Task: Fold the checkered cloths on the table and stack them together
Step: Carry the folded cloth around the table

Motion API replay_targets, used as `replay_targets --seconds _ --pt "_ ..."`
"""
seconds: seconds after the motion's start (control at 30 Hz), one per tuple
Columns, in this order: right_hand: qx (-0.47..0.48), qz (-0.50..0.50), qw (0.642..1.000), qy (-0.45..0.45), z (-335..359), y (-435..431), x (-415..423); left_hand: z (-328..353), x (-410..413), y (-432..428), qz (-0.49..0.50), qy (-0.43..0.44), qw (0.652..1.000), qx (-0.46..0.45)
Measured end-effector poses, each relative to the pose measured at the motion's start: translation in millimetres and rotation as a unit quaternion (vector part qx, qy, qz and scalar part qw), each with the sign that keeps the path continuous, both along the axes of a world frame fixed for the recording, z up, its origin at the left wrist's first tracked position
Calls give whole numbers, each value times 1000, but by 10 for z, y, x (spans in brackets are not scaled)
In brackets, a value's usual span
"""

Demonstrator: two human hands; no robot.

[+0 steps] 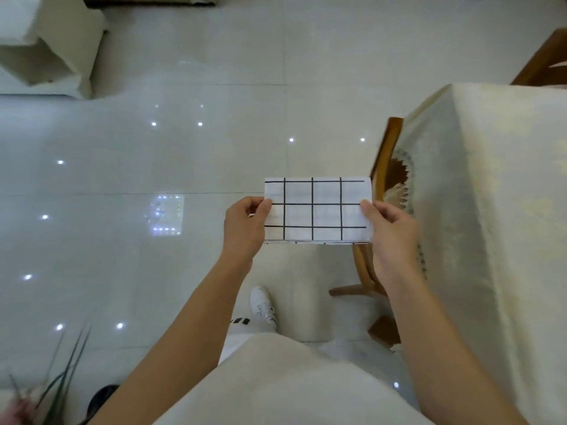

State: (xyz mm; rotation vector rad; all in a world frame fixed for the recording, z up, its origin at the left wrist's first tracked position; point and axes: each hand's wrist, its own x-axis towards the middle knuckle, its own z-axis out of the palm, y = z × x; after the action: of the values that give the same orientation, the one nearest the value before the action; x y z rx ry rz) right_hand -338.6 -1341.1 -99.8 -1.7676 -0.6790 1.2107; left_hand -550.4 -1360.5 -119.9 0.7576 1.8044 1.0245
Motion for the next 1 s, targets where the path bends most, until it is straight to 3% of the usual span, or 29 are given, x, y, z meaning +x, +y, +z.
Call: replay_targets --seconds 0.53,1.0 --pt "3 33 999 27 -91 1142 -1144 -21 -1153 1039 39 7 999 6" --pt "2 -7 999 39 -174 3337 -1070 -31 -1095 3383 -6 36 999 -9"
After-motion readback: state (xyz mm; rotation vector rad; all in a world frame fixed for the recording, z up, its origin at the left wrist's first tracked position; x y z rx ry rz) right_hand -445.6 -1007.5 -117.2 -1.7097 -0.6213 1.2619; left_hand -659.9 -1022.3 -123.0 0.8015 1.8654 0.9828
